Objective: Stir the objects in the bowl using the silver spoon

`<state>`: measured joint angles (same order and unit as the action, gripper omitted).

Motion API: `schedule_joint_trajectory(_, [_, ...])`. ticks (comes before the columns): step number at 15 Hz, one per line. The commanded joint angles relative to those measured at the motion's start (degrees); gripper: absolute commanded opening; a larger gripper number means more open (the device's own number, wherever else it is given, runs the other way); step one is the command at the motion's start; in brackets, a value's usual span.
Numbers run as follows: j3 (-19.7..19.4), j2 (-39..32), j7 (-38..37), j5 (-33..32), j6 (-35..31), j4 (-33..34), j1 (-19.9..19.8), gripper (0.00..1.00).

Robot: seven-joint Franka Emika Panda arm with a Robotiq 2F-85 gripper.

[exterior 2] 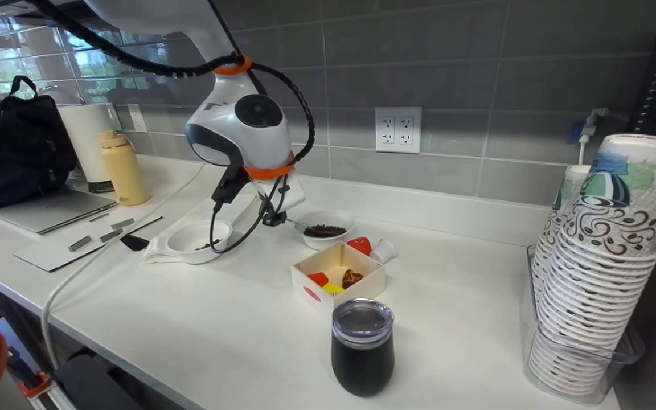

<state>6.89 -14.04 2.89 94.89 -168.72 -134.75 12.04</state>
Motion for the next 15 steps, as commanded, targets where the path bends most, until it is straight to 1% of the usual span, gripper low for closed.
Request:
schedule_joint_trajectory(1, [-0.13, 0.11, -0.21, -1.11, -1.29, 0.63, 0.21, 0.43])
schedule_joint_trajectory(6, [-0.17, 0.27, -0.54, -1.54, -1.33, 0.89, 0.17, 0.83])
schedule_joint_trajectory(8, [-0.09, 0.88, -0.87, -1.96, -1.87, 0.67, 0.32, 0.96])
schedule_joint_trajectory(9, [0.00, 1.35, -1.64, -2.67, -2.29, 0.29, 0.47, 1.00])
schedule_joint_trajectory(11, [0.39, 2.43, -2.73, -3.43, -3.81, -0.78, 1.05, 1.00])
schedule_joint_trajectory(15, [1.87, 5.58, -2.21, -1.05, -9.11, -3.09, 2.78, 1.00])
